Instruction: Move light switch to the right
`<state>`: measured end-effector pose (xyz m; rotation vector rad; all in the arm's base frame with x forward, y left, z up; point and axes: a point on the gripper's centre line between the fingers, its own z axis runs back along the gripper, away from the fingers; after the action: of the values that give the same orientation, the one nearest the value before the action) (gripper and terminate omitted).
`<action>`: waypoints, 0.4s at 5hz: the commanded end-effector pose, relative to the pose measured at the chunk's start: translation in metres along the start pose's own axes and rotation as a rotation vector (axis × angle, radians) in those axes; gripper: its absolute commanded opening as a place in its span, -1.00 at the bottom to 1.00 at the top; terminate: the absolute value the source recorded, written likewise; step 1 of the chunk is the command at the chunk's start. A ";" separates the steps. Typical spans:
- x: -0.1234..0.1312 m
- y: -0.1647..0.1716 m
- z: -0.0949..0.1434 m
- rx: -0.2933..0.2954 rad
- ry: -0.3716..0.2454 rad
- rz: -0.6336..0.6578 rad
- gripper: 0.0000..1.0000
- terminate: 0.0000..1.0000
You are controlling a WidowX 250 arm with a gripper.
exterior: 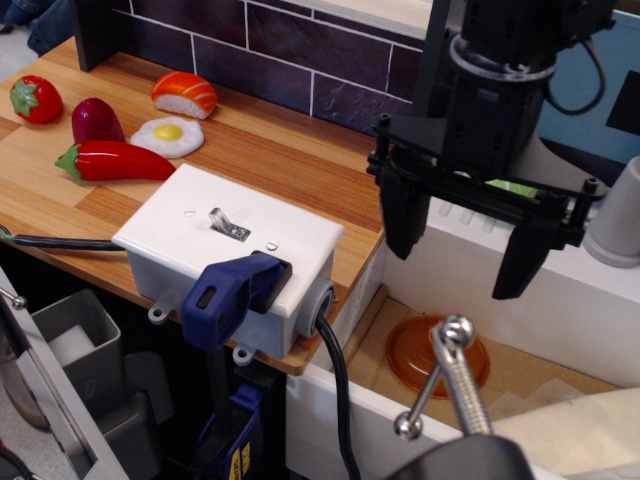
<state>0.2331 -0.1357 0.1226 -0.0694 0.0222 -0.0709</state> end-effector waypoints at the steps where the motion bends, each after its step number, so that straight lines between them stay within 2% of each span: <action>1: 0.000 0.000 0.000 0.000 0.000 0.000 1.00 -1.00; 2: 0.012 0.021 0.010 0.000 0.003 0.029 1.00 -1.00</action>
<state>0.2431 -0.1033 0.1203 -0.0534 0.0782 -0.0288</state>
